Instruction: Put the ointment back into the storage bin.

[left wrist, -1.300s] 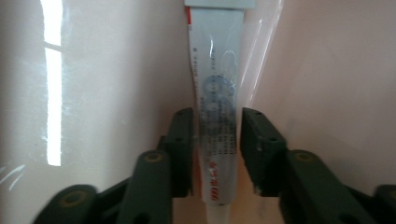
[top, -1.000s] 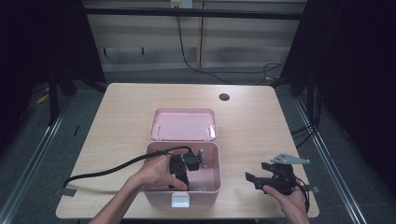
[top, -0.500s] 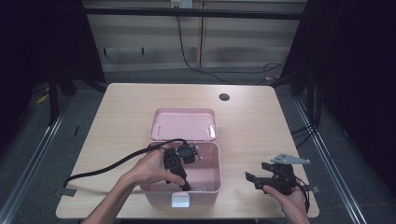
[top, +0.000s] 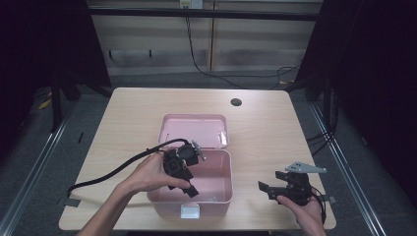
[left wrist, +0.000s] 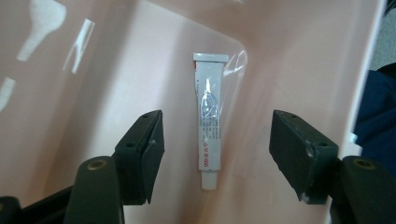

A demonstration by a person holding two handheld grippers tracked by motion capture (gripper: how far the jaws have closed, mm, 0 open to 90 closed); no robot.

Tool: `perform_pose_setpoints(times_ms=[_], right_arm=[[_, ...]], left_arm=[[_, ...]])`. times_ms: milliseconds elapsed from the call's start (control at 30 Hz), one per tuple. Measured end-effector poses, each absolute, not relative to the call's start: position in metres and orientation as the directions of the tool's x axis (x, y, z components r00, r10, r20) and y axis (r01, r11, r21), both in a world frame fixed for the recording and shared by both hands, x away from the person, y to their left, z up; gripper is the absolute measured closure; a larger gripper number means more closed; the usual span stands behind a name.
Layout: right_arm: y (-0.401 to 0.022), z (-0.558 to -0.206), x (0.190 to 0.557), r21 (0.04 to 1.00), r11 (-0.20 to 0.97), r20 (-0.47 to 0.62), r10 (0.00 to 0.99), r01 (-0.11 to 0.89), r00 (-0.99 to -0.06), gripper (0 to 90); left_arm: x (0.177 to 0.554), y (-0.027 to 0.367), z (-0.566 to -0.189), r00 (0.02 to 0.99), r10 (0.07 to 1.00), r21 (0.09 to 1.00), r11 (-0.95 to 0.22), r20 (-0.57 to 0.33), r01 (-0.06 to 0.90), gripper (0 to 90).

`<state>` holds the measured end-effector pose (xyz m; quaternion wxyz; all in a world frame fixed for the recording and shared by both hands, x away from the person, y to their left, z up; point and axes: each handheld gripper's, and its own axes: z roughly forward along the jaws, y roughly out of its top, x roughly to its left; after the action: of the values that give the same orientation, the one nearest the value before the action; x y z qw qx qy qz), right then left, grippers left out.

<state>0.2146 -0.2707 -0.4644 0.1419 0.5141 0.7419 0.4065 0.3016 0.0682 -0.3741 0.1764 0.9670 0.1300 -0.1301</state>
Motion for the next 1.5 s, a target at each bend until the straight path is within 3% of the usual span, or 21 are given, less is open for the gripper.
perform_pose_setpoints(times_ms=[967, 1500], right_arm=[[-0.271, -0.465, 0.215, 0.750, 0.141, 0.207, 0.878, 0.647, -0.432, 17.1], [-0.270, -0.465, 0.215, 0.748, 0.140, 0.207, 0.879, 0.649, -0.428, 17.0]], left_arm=[[0.296, 0.111, -0.328, 0.952, 0.229, 0.401, -0.867, -0.203, 0.295, 34.7], [0.298, 0.162, -0.321, 0.945, 0.270, 0.478, -0.815, -0.185, 0.327, 35.2]])
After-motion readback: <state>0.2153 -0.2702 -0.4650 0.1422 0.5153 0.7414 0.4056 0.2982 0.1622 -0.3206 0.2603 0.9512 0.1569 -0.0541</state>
